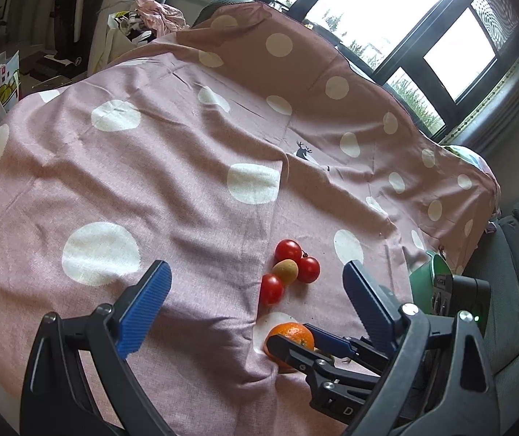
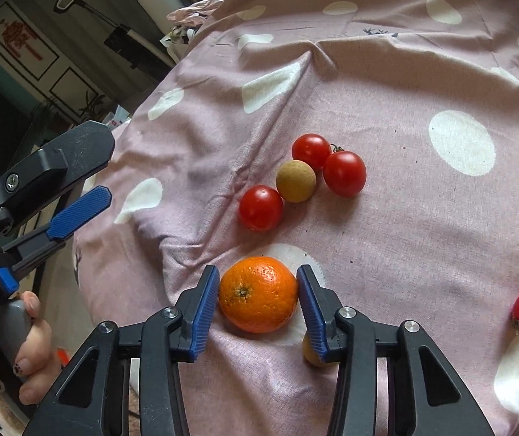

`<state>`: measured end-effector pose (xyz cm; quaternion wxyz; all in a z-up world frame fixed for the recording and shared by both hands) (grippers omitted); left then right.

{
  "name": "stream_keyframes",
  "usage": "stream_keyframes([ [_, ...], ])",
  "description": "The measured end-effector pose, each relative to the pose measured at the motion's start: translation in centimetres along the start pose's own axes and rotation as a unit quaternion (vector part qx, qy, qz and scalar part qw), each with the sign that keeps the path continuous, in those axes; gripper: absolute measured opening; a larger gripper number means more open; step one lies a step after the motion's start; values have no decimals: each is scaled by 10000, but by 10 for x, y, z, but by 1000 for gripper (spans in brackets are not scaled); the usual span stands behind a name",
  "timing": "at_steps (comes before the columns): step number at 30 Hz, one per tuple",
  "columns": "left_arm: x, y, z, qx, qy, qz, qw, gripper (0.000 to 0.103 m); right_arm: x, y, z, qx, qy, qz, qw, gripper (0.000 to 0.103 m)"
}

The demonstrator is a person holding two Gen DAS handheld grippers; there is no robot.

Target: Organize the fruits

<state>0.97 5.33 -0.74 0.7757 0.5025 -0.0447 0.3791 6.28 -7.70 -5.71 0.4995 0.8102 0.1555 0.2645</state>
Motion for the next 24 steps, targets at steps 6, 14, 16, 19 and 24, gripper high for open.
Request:
stream_keyframes([
  [6, -4, -6, 10, 15, -201, -67, 9998, 95, 0, 27, 17, 91, -288, 298, 9991, 45],
  [14, -17, -24, 39, -23, -684, -327, 9971, 94, -4, 57, 80, -323, -1086, 420, 9927, 45],
  [16, -23, -30, 48, -59, -834, -417, 9956, 93, -5, 56, 89, -399, -1175, 380, 9915, 45],
  [19, -30, -41, 58, -40, -1003, -597, 9932, 91, -3, 47, 93, -501, -1223, 281, 9908, 45],
  [24, -38, -53, 69, -69, -1222, -819, 9891, 82, -4, 41, 95, -492, -1292, 193, 9902, 45],
])
Point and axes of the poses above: each gripper's, at about its wrist camera, not at the fingertips, and y roughly against the way its jaws point, z to its right, x to its top, the point moved 3 cm from there along -y, roughly the way its jaws point, and after that the axes turned 10 degrees about -z, right-handed, at the moved point
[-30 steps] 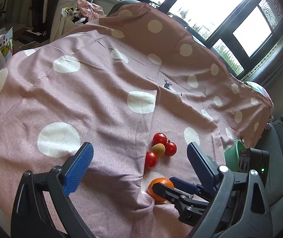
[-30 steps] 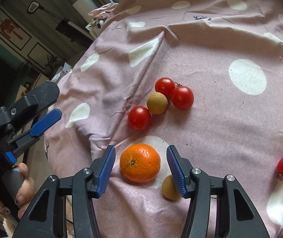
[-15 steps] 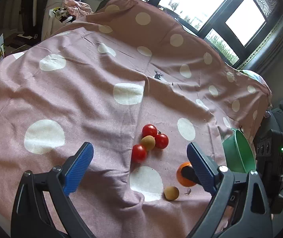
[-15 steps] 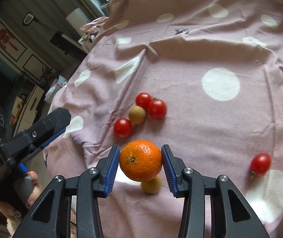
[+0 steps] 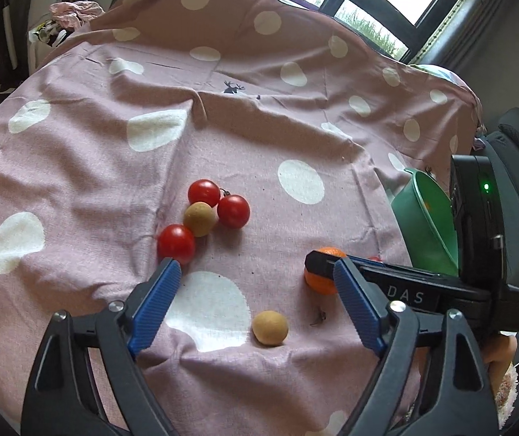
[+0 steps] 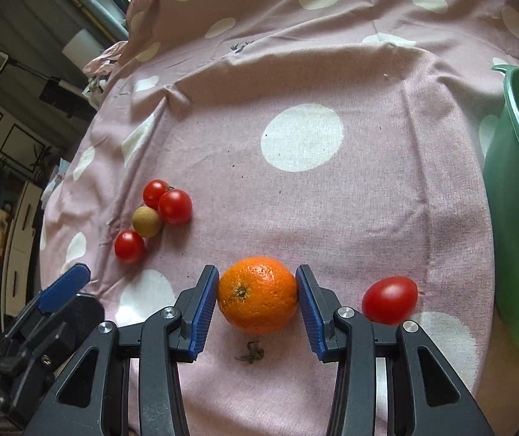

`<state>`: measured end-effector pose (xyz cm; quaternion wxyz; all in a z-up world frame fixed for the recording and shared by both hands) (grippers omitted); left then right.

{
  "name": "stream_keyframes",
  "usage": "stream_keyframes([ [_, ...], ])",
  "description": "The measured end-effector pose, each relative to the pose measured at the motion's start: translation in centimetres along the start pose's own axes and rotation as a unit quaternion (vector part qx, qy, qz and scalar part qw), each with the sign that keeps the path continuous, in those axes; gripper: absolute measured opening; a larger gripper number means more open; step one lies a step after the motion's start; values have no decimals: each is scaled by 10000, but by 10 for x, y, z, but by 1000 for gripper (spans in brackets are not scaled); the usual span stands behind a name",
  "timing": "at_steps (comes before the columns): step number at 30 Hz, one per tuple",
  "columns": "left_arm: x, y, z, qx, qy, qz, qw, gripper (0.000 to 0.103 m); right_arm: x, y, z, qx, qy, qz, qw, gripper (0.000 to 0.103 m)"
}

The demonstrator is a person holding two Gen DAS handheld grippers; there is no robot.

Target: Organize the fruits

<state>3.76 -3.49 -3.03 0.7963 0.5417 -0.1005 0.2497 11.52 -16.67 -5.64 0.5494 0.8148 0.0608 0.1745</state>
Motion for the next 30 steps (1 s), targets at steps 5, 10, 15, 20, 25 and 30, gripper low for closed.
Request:
stream_keyframes([
  [5, -3, -8, 10, -155, -145, -145, 9997, 76, 0, 18, 11, 263, -188, 153, 9994, 47],
  [10, -9, -20, 27, -406, -354, -388, 9978, 68, 0, 45, 19, 332, -237, 548, 9977, 48],
  [15, -13, -38, 42, -606, -461, -689, 9947, 63, 2, 47, 24, 467, -360, 614, 9964, 49],
  [20, -12, -50, 49, -725, -449, -894, 9923, 55, 4, 34, 21, 610, -355, 385, 9968, 49],
  [25, -12, -61, 52, -616, -481, -1004, 9919, 50, 4, 21, 18, 546, -320, 217, 9978, 49],
  [30, -11, -65, 55, -634, -501, -1017, 9915, 47, 3, 14, 15, 505, -251, 131, 9983, 49],
])
Point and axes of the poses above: each gripper's, at about its wrist camera, not at the fingertips, and y roughly against the way its jaws point, z to its right, x to its top, the point moved 3 cm from there along -y, roughly the way its jaws point, and after that the axes turned 10 degrees about -z, right-handed, at the moved point
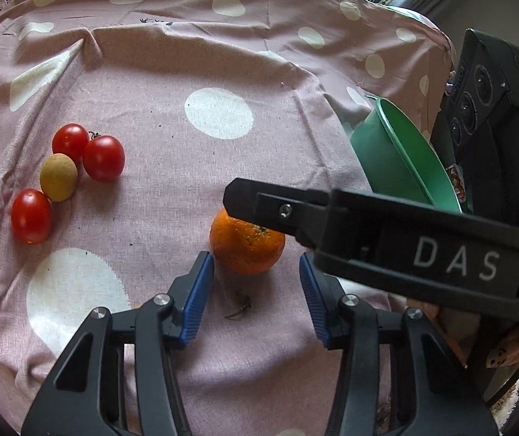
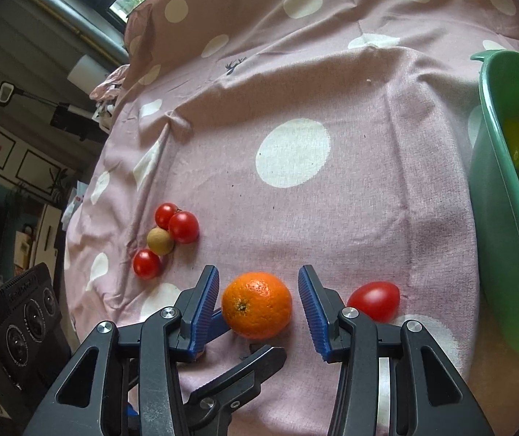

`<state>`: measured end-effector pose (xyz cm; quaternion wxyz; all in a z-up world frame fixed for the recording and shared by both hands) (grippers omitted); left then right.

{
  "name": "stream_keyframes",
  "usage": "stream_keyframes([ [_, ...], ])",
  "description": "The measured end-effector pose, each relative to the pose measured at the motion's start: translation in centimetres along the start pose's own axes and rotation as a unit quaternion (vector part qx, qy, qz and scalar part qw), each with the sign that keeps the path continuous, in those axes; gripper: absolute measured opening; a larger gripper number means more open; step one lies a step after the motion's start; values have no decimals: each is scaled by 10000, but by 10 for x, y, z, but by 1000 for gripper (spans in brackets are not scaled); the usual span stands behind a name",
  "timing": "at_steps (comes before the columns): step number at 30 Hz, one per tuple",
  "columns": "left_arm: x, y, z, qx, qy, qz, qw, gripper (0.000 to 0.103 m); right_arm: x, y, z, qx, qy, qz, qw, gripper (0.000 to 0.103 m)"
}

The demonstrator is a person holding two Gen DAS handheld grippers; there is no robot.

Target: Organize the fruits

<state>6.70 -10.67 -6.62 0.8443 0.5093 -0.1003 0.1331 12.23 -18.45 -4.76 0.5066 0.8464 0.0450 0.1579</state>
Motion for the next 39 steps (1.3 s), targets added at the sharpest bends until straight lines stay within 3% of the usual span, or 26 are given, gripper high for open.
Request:
stream_keyframes([
  [9, 1, -3, -2, 92, 16, 40, 9999, 37, 0, -8, 1, 29, 8, -139, 9999, 46],
  [17, 0, 2, -1, 122, -4, 127, 9998, 38, -1, -11, -1, -35, 31, -137, 9999, 45],
  [30, -3, 45, 13, 50, -152, 702, 9974, 38, -12, 28, -30, 1, 418, 466, 9980, 45],
  [39, -3, 67, 36, 205, -396, 1048, 9935, 38, -17, 55, -42, -1, 592, 863, 9945, 45],
])
Point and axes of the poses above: each gripper's, at about its wrist camera, not at the fingertips, and y roughly against the way its jaws point, z to its right, x to its top, the point moved 3 cm from there along -y, roughly the way its jaws point, and after that the axes turned 10 degrees about -z, right-handed, at the moved point
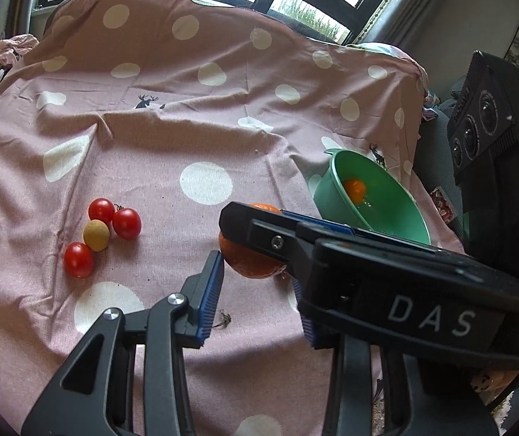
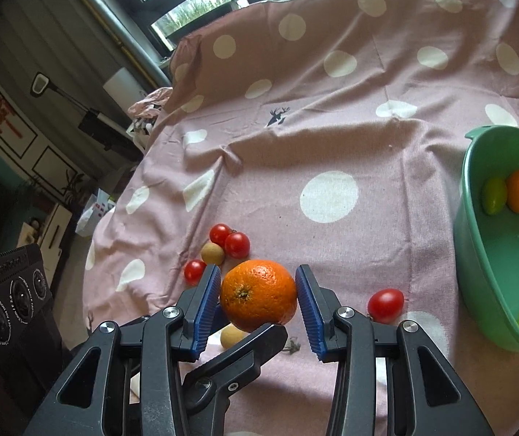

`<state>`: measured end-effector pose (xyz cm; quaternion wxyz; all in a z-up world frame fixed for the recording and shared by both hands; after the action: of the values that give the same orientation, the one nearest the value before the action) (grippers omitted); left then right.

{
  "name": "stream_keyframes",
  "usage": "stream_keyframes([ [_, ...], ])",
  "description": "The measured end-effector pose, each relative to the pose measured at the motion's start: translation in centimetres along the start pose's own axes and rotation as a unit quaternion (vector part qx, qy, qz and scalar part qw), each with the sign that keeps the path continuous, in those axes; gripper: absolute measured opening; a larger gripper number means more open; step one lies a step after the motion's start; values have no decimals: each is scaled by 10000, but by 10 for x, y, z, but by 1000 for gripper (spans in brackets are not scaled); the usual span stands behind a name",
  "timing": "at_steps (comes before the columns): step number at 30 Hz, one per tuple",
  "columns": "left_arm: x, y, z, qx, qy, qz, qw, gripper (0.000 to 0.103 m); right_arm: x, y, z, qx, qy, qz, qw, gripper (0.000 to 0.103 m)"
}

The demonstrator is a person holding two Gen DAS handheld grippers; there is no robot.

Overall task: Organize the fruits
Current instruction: 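Lift the second orange with the right gripper and carry it over the bowl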

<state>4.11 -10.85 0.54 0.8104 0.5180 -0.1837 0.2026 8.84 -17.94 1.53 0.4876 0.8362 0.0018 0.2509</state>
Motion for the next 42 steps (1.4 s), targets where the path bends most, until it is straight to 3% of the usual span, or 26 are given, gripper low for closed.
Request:
stream_keyframes([
  [11, 14, 16, 41, 46, -454, 286, 9985, 38, 1, 47, 8, 104, -39, 557, 9984, 45],
  [24, 28, 11, 92, -7, -933, 334, 9951, 38, -1, 93, 41, 89, -361, 1074, 9935, 45],
  [42, 46, -35, 157, -280, -1461, -30, 9889, 38, -5, 127, 111, -47, -1073, 1411, 9841, 45],
])
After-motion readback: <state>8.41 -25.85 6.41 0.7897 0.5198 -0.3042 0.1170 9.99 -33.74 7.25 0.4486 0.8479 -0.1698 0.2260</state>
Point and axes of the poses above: each gripper's, at about its wrist camera, not at the fingertips, and y roughly against the way its jaws point, z to its right, x to its top, the point moved 3 cm from there along -y, roughly the way its jaws point, and after that the axes turned 10 degrees about -z, right-handed, at the moved point
